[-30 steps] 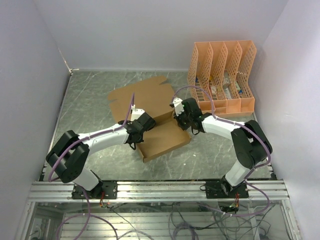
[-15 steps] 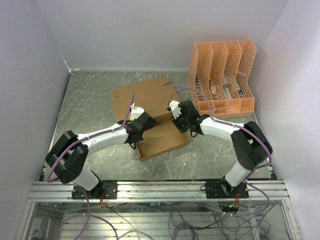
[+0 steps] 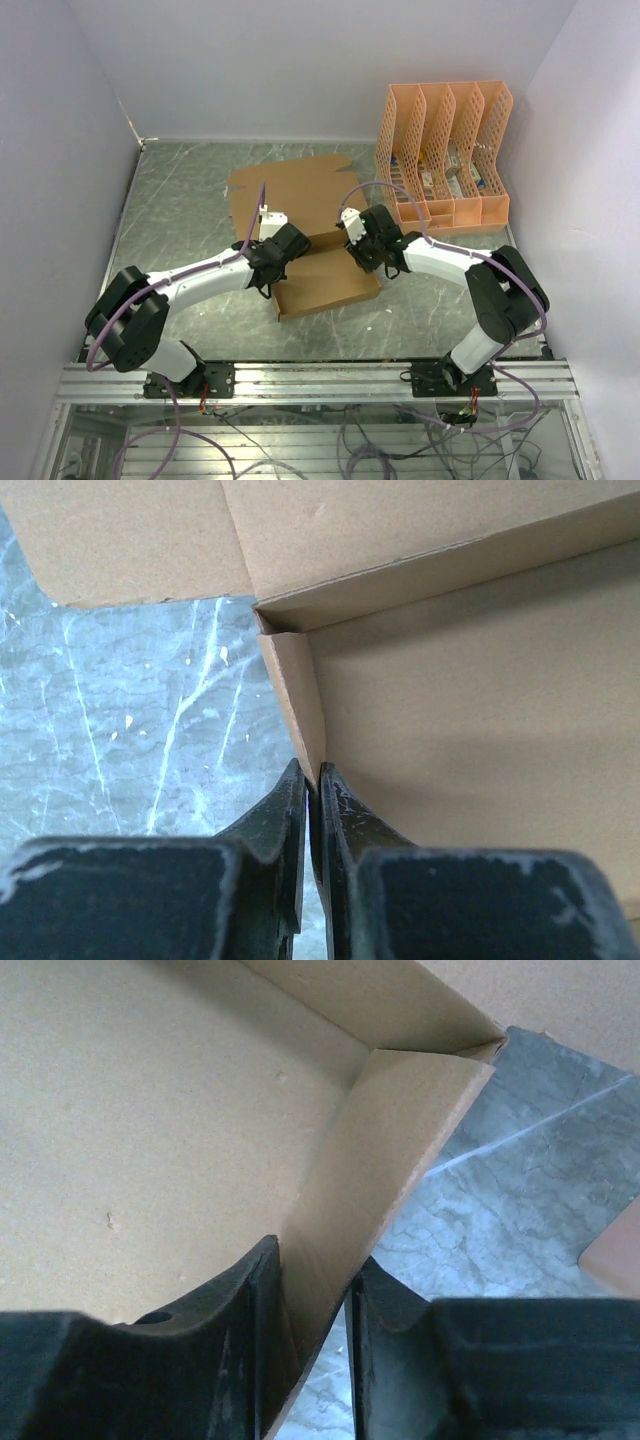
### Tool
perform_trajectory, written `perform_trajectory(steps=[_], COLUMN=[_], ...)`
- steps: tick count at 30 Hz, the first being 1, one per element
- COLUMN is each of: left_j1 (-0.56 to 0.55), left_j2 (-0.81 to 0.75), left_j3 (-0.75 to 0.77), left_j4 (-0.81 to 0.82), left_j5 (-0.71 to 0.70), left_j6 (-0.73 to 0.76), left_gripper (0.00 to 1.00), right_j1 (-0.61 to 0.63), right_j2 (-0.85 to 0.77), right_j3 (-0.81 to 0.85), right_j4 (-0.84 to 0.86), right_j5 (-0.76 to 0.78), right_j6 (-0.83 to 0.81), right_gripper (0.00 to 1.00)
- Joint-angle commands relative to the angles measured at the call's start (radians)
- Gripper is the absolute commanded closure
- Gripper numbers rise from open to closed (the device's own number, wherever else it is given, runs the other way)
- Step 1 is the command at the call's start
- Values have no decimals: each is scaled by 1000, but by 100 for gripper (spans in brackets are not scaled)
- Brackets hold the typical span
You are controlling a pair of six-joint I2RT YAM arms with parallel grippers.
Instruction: Fold the paper box
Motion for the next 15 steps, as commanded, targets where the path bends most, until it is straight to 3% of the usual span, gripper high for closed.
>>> perform_trajectory(steps=[1,2,3,4,9,13,15], left_j1=[-13,-14,-15,-16,-24,-50,-64], left_j2=[-20,-21,-23,-24,-29,-37,-44], left_j3=[11,11,11,11,14,26,28], left_j4=[-7,-7,-7,-5,9,15,12], left_j5=[-12,-13,-14,-13,-13,-28,-39], left_j6=[-4,-4,-6,-6,-12,-28,-42], left_gripper=[86,86,87,87,89,89,89], right_j1=[-4,-2,-1,3,64,64,55], right_j2=[15,15,13,11,-34,-19,-4], right_j3=[-6,-9,-10,-16,-61,-30,-7], right_j4=[-44,-50,-58,-62,-12,-20,-46], right_j5=[20,25,35,58,267,238,189], right_j6=[-14,-16,-19,-27,-85,-79,-69], right_gripper=[74,78,93,100,100,99,75])
